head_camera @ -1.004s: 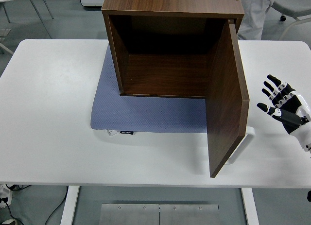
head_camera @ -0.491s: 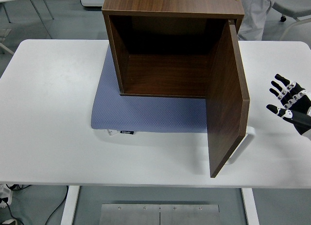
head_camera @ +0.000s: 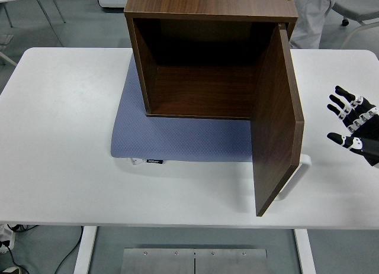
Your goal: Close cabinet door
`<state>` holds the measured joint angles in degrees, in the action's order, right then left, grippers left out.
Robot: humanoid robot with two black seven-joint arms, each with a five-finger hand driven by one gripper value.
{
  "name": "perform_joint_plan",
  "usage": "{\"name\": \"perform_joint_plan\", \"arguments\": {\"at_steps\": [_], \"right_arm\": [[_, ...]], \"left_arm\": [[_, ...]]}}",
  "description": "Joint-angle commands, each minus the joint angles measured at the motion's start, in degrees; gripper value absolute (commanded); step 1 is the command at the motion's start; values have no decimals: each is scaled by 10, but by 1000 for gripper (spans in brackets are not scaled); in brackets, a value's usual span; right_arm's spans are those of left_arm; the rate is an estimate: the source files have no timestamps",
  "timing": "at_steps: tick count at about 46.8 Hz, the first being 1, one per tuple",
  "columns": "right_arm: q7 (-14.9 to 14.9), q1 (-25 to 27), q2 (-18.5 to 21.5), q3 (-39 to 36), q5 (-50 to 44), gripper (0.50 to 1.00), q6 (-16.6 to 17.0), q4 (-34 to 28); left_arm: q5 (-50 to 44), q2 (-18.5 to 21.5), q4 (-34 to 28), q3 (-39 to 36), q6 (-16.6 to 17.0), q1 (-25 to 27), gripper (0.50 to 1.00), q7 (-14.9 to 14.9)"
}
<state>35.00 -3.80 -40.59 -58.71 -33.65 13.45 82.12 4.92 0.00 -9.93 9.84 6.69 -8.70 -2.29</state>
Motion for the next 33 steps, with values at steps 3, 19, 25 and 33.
{"name": "perform_joint_plan", "arguments": {"at_steps": [3,19,25,33], "right_arm": [[0,8,0,1,0,1000,0,1],[0,32,1,1,-9,1000,0,1],[0,40,1,1,-15,1000,0,3],[0,54,2,2,-19,1000,0,15]], "left_arm": [[0,0,1,0,0,0,1000,0],[0,0,1,0,0,0,1000,0],[0,0,1,0,0,0,1000,0],[0,0,0,0,0,0,1000,0]]}}
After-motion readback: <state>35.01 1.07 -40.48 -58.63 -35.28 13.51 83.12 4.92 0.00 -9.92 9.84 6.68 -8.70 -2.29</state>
